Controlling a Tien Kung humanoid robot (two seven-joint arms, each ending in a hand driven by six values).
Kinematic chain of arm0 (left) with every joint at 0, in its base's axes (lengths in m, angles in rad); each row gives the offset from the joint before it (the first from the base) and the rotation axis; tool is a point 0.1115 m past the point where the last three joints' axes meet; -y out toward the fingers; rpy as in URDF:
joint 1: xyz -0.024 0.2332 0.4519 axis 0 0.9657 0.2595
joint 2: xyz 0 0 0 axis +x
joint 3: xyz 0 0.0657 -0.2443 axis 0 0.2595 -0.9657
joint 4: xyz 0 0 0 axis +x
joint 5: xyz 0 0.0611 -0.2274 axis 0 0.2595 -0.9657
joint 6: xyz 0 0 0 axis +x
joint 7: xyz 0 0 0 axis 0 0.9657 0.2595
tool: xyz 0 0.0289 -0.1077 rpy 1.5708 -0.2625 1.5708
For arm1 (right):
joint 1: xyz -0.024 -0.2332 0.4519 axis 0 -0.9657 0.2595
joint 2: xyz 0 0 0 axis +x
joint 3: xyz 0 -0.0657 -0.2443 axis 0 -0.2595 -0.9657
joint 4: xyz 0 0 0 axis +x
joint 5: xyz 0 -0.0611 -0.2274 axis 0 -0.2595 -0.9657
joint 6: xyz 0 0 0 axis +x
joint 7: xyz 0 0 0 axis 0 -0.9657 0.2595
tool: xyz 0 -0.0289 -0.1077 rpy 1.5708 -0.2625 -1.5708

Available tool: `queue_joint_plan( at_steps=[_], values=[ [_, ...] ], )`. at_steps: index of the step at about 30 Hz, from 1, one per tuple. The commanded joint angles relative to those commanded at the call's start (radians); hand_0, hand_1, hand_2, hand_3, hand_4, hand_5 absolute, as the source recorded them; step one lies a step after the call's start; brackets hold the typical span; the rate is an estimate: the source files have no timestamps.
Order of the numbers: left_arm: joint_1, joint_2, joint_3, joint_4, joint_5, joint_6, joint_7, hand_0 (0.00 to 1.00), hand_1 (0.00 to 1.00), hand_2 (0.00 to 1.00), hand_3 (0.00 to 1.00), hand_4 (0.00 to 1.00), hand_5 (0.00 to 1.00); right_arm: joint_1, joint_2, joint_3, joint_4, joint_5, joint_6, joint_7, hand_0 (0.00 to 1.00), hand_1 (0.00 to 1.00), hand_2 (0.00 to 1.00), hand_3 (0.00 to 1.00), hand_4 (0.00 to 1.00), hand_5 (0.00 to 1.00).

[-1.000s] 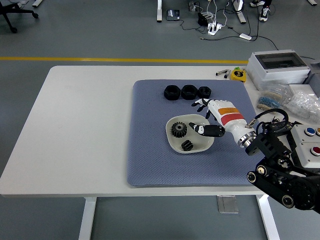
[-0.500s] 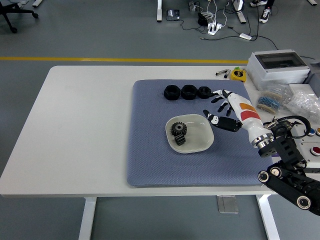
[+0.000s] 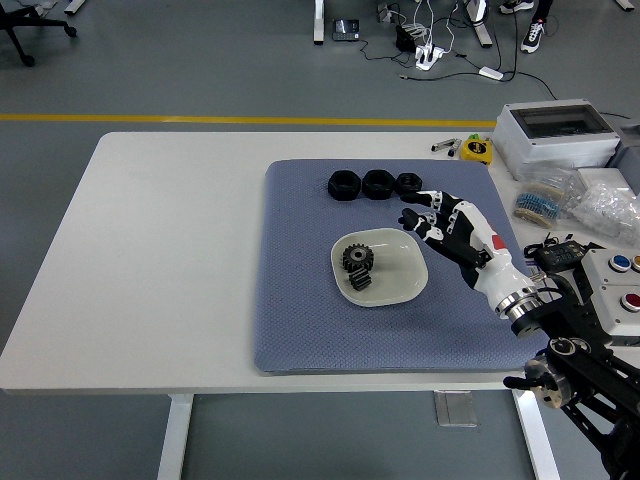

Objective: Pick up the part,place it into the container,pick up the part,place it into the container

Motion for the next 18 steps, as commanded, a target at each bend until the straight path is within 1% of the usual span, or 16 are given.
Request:
queue_joint_plan(
  at_steps=[1, 5, 6, 7, 8, 10, 12, 13, 14, 18],
  values=[
    [-0.001, 0.0, 0.0, 0.0, 0.004, -0.001, 0.0, 0.689, 0.698, 0.737, 0.642, 0.663, 0.658, -0.016, 0.008, 0.013, 0.006, 0.045, 0.027, -0.003, 0.965, 0.915, 0.929, 0.961, 0.998, 0.879],
    [0.0, 0.0, -0.005, 0.0, 0.018, -0.002, 0.002, 0.689, 0.698, 0.737, 0.642, 0.663, 0.658, -0.076, 0.04, 0.07, 0.018, 0.196, 0.073, 0.016, 0.965, 0.915, 0.929, 0.961, 0.998, 0.879],
    [0.0, 0.0, -0.005, 0.0, 0.019, -0.003, 0.002, 0.689, 0.698, 0.737, 0.642, 0.663, 0.658, -0.09, 0.048, 0.084, 0.018, 0.202, 0.082, 0.024, 0.965, 0.915, 0.929, 0.961, 0.998, 0.879],
    [0.0, 0.0, -0.004, 0.0, 0.018, -0.003, 0.002, 0.689, 0.698, 0.735, 0.641, 0.661, 0.657, -0.104, 0.057, 0.1, 0.018, 0.203, 0.09, 0.033, 0.998, 0.945, 0.911, 0.95, 0.998, 0.921],
    [0.0, 0.0, -0.002, 0.0, 0.017, -0.002, 0.001, 0.689, 0.698, 0.735, 0.641, 0.661, 0.657, -0.124, 0.067, 0.125, 0.02, 0.196, 0.099, 0.045, 0.998, 0.945, 0.911, 0.95, 0.998, 0.921],
    [-0.001, 0.0, -0.002, 0.0, 0.018, -0.003, 0.001, 0.689, 0.698, 0.735, 0.641, 0.661, 0.657, -0.15, 0.074, 0.16, 0.031, 0.176, 0.105, 0.057, 0.998, 0.945, 0.911, 0.95, 0.998, 0.921],
    [-0.002, 0.0, 0.001, 0.0, 0.016, -0.002, -0.001, 0.689, 0.698, 0.735, 0.641, 0.661, 0.657, -0.17, 0.072, 0.188, 0.049, 0.146, 0.098, 0.059, 0.998, 0.945, 0.911, 0.95, 0.998, 0.921],
    [-0.002, 0.0, 0.002, 0.0, 0.014, -0.002, -0.002, 0.688, 0.697, 0.735, 0.641, 0.661, 0.657, -0.178, 0.069, 0.198, 0.057, 0.134, 0.089, 0.059, 0.998, 0.932, 0.897, 0.921, 0.998, 0.936],
    [-0.003, 0.0, 0.003, 0.0, 0.012, -0.001, -0.002, 0.688, 0.697, 0.735, 0.641, 0.661, 0.657, -0.182, 0.067, 0.203, 0.062, 0.129, 0.081, 0.059, 0.998, 0.932, 0.897, 0.921, 0.998, 0.936],
    [-0.007, -0.001, 0.012, 0.001, -0.002, 0.001, -0.005, 0.688, 0.697, 0.735, 0.641, 0.661, 0.657, -0.186, 0.052, 0.211, 0.069, 0.15, 0.019, 0.073, 0.998, 0.932, 0.897, 0.921, 0.998, 0.936]
  ],
)
